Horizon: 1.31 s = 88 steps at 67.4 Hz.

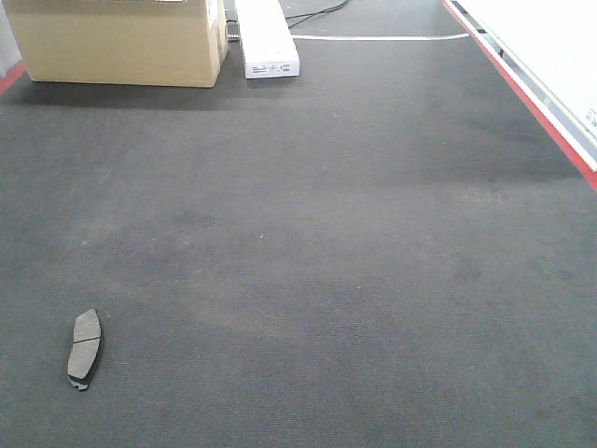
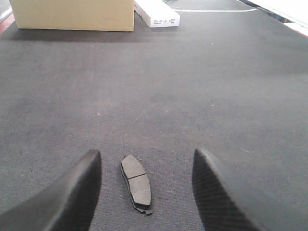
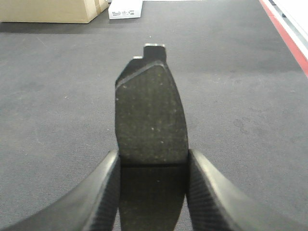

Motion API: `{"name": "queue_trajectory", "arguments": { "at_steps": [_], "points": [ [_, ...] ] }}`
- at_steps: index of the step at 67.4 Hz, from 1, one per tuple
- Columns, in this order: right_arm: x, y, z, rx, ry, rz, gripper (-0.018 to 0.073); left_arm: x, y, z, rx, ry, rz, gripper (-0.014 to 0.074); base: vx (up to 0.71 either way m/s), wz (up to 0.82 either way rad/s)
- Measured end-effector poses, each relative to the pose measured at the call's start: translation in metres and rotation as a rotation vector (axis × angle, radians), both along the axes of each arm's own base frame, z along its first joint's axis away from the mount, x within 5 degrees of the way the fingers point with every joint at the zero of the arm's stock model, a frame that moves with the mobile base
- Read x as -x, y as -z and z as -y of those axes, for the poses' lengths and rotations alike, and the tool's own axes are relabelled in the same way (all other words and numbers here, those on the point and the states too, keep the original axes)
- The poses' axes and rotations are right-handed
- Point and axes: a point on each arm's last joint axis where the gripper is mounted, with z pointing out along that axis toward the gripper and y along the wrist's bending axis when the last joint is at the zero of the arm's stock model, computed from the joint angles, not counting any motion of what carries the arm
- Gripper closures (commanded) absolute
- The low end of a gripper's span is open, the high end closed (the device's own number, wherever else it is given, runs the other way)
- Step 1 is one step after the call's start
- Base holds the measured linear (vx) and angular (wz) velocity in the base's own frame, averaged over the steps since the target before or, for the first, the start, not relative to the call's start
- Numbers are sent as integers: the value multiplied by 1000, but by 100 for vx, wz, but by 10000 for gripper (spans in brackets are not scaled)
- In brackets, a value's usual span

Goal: Move and align brake pads A on conveyor

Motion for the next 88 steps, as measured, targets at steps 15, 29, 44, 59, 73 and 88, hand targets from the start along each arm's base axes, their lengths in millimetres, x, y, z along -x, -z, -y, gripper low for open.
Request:
{"name": "queue_trajectory", "arguments": {
  "at_steps": [15,29,44,59,73,88],
  "points": [
    [0,0,0,0,0,0,571,0,0,0,0,0,-1,202,0,0],
    [0,0,0,0,0,0,571,0,0,0,0,0,-1,202,0,0],
    [-4,2,-1,5,0,-28,567,0,0,0,0,0,-1,202,0,0],
    [-45,16,-10,55,0,-263,562,0,0,0,0,0,-2,202,0,0],
    [-100,26,-22,101,0,-476,556,0,0,0,0,0,-2,202,0,0],
    [-163,42,-36,133,-2,-626,552,0,0,0,0,0,-3,202,0,0]
  ]
}}
